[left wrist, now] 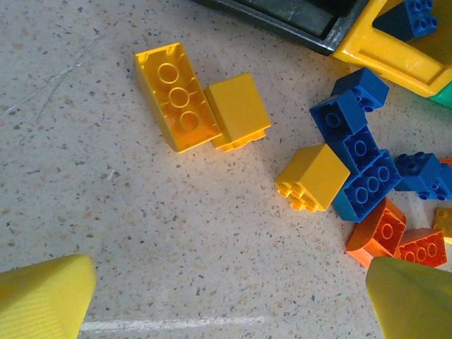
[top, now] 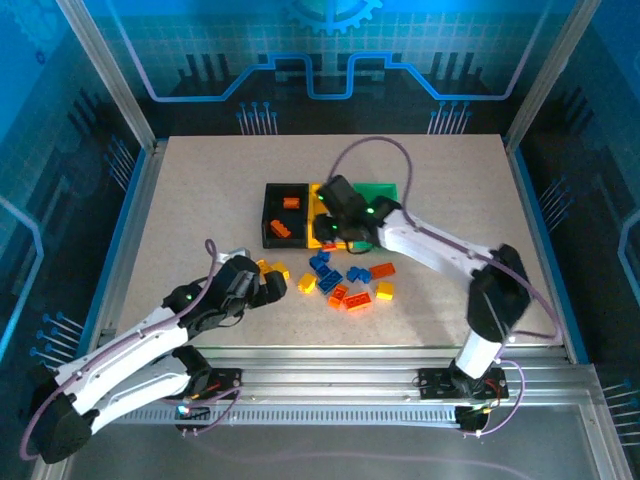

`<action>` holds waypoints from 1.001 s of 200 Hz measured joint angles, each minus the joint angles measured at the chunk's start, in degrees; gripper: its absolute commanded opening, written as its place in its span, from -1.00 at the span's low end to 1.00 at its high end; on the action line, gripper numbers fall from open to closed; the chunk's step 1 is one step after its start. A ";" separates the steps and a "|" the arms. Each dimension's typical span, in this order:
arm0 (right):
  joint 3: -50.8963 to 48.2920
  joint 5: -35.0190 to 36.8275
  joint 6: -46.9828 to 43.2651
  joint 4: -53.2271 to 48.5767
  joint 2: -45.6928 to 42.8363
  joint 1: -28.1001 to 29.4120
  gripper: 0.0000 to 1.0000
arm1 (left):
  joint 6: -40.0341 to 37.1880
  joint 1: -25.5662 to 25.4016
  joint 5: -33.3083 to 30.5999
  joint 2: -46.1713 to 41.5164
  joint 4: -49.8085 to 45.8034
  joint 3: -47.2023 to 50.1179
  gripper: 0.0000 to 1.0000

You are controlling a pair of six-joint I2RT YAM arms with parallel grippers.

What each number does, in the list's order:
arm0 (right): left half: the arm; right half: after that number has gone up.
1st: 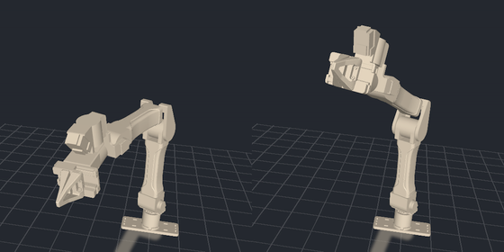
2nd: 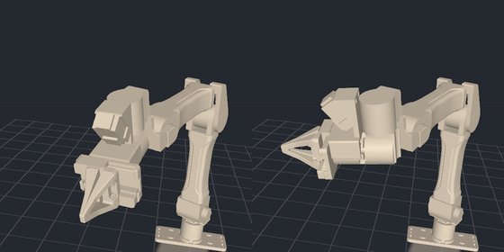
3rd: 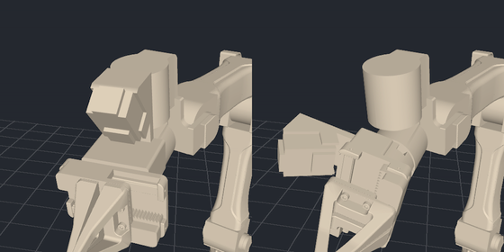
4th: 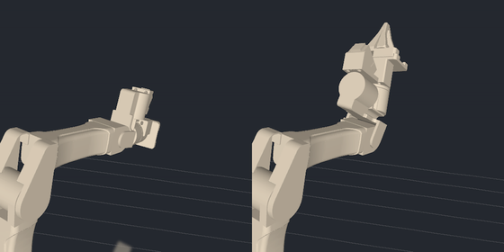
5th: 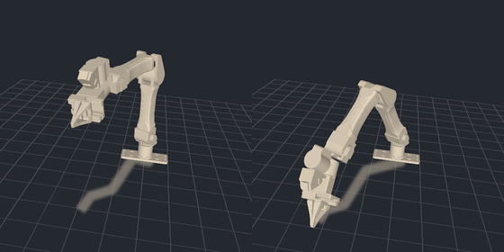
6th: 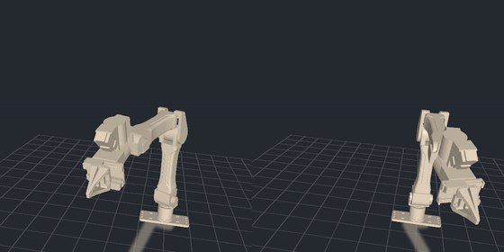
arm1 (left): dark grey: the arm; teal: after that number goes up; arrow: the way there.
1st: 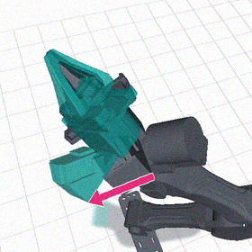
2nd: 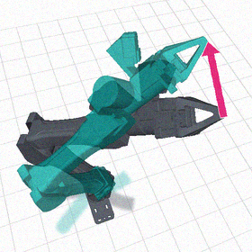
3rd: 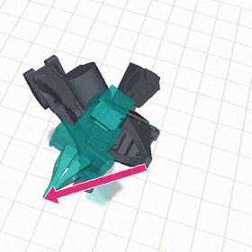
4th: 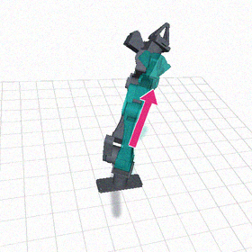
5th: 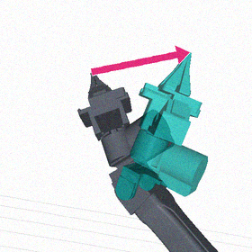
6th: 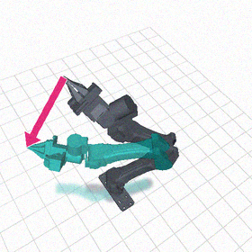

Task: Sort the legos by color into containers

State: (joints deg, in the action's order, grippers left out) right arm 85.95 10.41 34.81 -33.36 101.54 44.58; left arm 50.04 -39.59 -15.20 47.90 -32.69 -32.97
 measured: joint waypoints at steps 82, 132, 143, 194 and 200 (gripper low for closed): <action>35.43 0.68 -0.26 -4.48 29.73 1.01 -0.42 | 1.11 0.07 0.07 -4.66 -3.13 0.92 0.98; 48.48 1.11 -0.55 -8.41 38.14 0.46 0.08 | 1.11 0.07 0.50 -5.99 -4.13 0.98 0.98; 49.29 1.11 -0.31 -8.94 38.23 0.28 0.14 | 1.11 0.07 0.52 -6.10 -4.39 0.98 0.98; 46.45 1.14 -0.13 -8.83 34.84 -0.13 0.17 | 0.85 0.07 0.98 -6.01 -4.52 0.98 0.98; 44.00 1.11 -0.09 -8.41 33.05 -0.13 0.17 | 0.76 0.07 1.16 -5.77 -4.39 0.98 0.98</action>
State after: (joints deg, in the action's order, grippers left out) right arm 129.95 11.53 34.72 -41.78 134.58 44.45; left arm 50.81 -39.53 -14.04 42.13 -37.08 -31.99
